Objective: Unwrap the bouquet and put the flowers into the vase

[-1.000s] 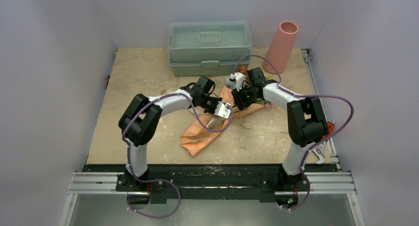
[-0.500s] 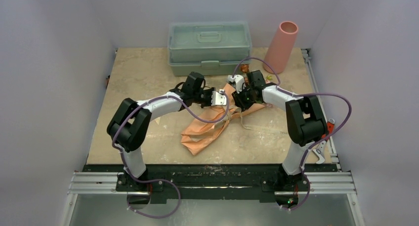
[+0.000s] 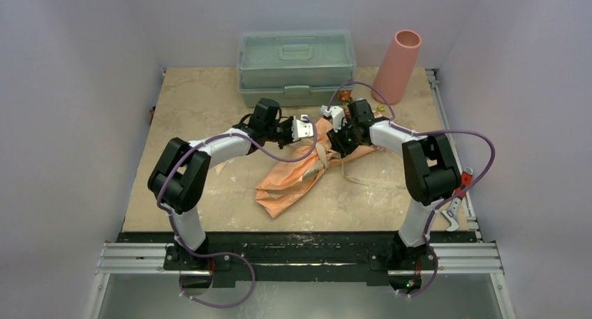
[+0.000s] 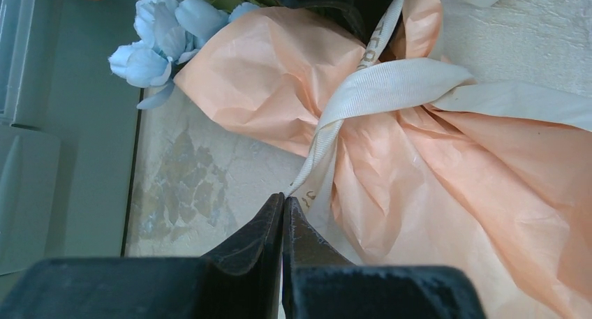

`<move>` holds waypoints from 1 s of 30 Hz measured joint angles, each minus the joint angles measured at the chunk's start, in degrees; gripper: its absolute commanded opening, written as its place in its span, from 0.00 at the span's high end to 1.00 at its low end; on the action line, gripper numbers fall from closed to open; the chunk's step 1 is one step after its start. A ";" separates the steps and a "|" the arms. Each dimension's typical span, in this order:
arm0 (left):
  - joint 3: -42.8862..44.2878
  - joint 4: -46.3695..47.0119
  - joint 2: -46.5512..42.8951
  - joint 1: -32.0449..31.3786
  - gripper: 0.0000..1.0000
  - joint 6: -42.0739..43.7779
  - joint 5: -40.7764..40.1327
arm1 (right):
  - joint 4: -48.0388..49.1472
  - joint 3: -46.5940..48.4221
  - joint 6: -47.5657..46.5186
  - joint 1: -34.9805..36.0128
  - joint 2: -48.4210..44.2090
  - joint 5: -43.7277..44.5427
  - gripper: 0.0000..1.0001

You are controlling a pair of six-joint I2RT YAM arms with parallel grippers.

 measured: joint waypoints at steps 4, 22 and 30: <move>-0.57 -0.11 -0.52 -0.20 1.00 0.61 0.33 | -0.85 0.48 0.15 0.00 -0.13 -0.26 0.55; -1.51 -0.42 -1.44 -1.46 1.00 2.86 0.39 | -13.73 11.50 3.54 -0.72 -11.52 -2.01 0.32; -3.19 0.04 -1.90 -1.66 1.00 3.04 0.37 | -17.70 11.80 7.52 1.07 -11.47 -8.28 0.40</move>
